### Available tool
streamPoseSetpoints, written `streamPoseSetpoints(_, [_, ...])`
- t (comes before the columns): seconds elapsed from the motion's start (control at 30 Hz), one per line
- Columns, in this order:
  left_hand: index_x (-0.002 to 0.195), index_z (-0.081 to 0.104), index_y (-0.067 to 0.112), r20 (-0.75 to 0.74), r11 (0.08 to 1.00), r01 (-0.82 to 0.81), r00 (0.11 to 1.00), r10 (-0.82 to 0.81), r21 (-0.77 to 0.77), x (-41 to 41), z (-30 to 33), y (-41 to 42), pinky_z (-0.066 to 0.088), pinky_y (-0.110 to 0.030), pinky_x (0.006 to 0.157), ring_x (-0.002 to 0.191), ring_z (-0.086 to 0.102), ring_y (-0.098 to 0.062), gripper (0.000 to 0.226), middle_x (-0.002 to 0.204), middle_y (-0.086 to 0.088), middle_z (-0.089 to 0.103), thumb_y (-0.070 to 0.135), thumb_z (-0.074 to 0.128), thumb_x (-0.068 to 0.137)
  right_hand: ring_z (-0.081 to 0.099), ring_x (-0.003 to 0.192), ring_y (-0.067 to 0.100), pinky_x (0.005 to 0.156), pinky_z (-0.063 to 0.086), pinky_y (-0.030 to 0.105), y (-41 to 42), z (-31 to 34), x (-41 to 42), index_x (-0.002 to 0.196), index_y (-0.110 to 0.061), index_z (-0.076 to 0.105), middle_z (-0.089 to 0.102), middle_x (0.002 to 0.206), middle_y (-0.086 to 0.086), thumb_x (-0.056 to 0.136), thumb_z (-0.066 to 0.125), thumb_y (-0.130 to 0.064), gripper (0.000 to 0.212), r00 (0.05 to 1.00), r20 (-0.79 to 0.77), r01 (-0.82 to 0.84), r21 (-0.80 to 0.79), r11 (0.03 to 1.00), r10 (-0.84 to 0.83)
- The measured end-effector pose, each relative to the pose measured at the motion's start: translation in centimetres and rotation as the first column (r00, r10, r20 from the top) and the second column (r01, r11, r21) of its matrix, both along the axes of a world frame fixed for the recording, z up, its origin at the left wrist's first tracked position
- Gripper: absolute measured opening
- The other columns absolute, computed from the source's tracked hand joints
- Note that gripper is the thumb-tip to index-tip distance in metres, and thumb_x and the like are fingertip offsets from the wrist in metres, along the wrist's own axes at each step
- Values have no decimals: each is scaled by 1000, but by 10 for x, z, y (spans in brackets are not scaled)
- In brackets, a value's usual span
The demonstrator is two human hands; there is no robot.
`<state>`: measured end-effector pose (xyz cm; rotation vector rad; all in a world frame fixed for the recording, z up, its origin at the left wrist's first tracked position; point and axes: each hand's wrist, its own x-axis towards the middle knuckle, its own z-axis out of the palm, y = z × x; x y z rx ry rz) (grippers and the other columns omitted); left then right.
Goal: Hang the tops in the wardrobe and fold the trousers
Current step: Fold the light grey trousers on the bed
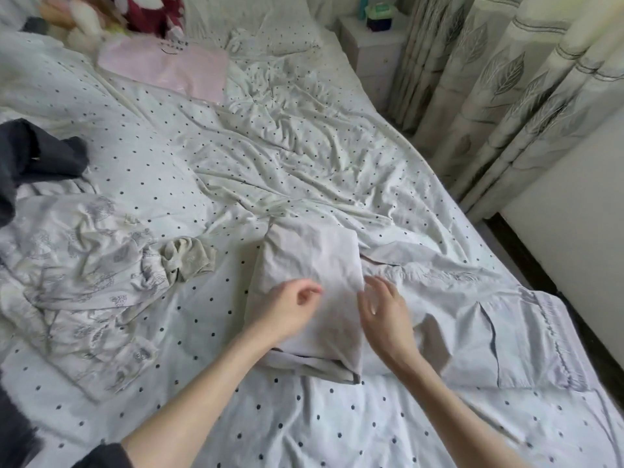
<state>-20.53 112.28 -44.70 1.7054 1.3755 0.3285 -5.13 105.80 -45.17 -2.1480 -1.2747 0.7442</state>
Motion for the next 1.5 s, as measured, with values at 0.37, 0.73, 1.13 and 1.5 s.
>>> streamPoseSetpoints(0.37, [114, 56, 11, 64, 810, -436, 866, 497, -393, -56, -32, 22, 49, -29, 83, 93, 61, -14, 31, 107, -3, 66, 16, 68, 85, 53, 122, 34, 87, 50, 53, 16, -64, -24, 131, -25, 49, 51, 138, 11, 82, 35, -55, 58, 726, 379, -514, -256, 818, 575])
streamPoseSetpoints(0.73, [103, 58, 22, 130, 820, -256, 921, 368, -513, -11, 54, 31, 47, -26, 71, 91, 62, -12, 27, 107, 0, 67, 2, 62, 85, 38, 132, 10, 106, 28, 22, 28, -22, 35, 134, -24, 49, 35, 149, -5, 97, 48, -34, 39, 817, -516, -387, -160, 908, 257])
streamPoseSetpoints(1.13, [143, 30, 15, 253, 891, 112, 967, 3, -440, 165, 27, -27, 50, -25, 74, 88, 56, -14, 65, 106, 2, 52, 10, 64, 87, 53, 117, 19, 94, 46, 41, -24, -4, 174, 131, -29, 50, 51, 137, -5, 97, 39, -48, 40, 686, -661, 232, -199, 952, -305])
streamPoseSetpoints(1.5, [127, 46, 19, 105, 725, -216, 923, 369, -654, 119, -53, -27, 42, -46, 103, 107, 62, -16, 85, 121, 1, 63, 42, 83, 54, 23, 142, 33, 111, 25, 51, -53, -48, 149, 142, -20, 41, 27, 153, 15, 90, 45, -45, 58, 899, 334, -252, -134, 958, 283])
